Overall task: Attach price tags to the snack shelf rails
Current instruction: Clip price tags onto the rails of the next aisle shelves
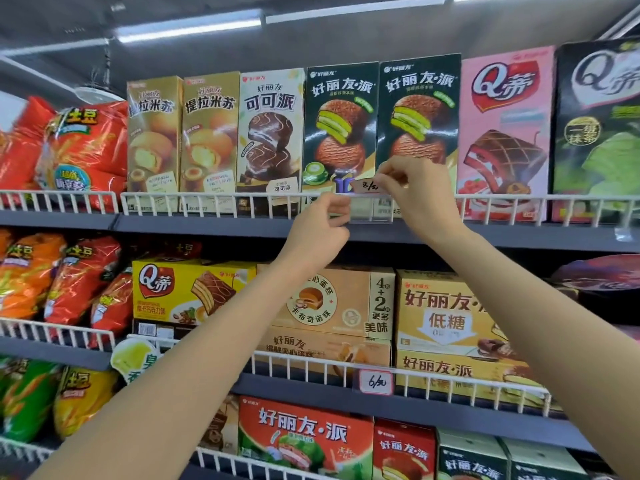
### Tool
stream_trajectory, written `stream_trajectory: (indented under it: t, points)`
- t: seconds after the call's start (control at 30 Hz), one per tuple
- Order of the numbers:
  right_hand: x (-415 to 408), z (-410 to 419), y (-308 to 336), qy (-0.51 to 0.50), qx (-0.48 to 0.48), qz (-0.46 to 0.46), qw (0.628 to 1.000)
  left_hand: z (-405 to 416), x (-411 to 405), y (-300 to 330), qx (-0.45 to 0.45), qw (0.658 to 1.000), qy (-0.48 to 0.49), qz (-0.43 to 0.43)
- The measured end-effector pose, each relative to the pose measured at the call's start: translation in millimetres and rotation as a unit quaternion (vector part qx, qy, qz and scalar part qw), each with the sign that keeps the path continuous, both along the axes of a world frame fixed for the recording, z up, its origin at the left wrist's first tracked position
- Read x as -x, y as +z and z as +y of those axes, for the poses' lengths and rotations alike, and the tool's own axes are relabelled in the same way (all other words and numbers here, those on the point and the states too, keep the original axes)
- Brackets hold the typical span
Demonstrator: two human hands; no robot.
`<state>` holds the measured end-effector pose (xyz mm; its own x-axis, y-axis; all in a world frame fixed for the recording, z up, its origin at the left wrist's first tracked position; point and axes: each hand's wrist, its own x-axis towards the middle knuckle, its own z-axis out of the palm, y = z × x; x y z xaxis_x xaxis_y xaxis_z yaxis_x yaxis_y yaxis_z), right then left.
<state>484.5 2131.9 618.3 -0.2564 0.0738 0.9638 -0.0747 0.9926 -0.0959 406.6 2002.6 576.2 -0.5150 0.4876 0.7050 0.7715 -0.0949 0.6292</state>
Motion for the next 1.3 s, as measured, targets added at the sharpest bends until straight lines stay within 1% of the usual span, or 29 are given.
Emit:
stream_trajectory:
  t: [0.1, 0.13, 0.27, 0.43, 0.53, 0.6, 0.67, 0.8, 1.0, 1.17, 1.3]
  points:
    - [-3, 2, 0, 0.015, -0.01, 0.03, 0.999, 0, 1, -1, -0.002, 1.0, -0.006, -0.006]
    - [-4, 2, -1, 0.016, -0.017, 0.026, 0.999, 0, 1, -1, -0.002, 1.0, -0.008, -0.006]
    - [1, 4, -3, -0.021, -0.072, -0.042, 0.996, -2, 0, 0, 0.004, 1.0, -0.013, -0.004]
    - [0, 4, -1, -0.05, -0.077, -0.035, 0.995, -3, -1, 2, 0.018, 1.0, -0.013, -0.003]
    - [0, 3, -6, -0.106, -0.084, -0.054, 0.989, -2, -3, 3, 0.016, 1.0, -0.009, -0.005]
    - [1, 4, -9, -0.164, -0.113, -0.072, 0.977, -2, -3, 3, 0.017, 1.0, -0.005, -0.006]
    - [-1, 5, -11, -0.191, -0.131, -0.076, 0.97, -2, -4, 4, 0.019, 1.0, 0.002, -0.003]
    - [-4, 3, -17, -0.202, -0.142, -0.068, 0.967, -2, -4, 5, 0.023, 1.0, 0.02, 0.006]
    - [-4, 1, -21, -0.19, -0.132, -0.072, 0.97, 0, -4, 8, 0.031, 0.994, 0.095, 0.045]
    - [-4, 2, -23, -0.208, -0.145, -0.079, 0.964, 2, -2, 14, 0.04, 0.995, 0.086, 0.034]
    - [-2, 3, -31, -0.21, -0.162, -0.058, 0.962, 6, -2, 11, 0.012, 0.996, 0.082, 0.031]
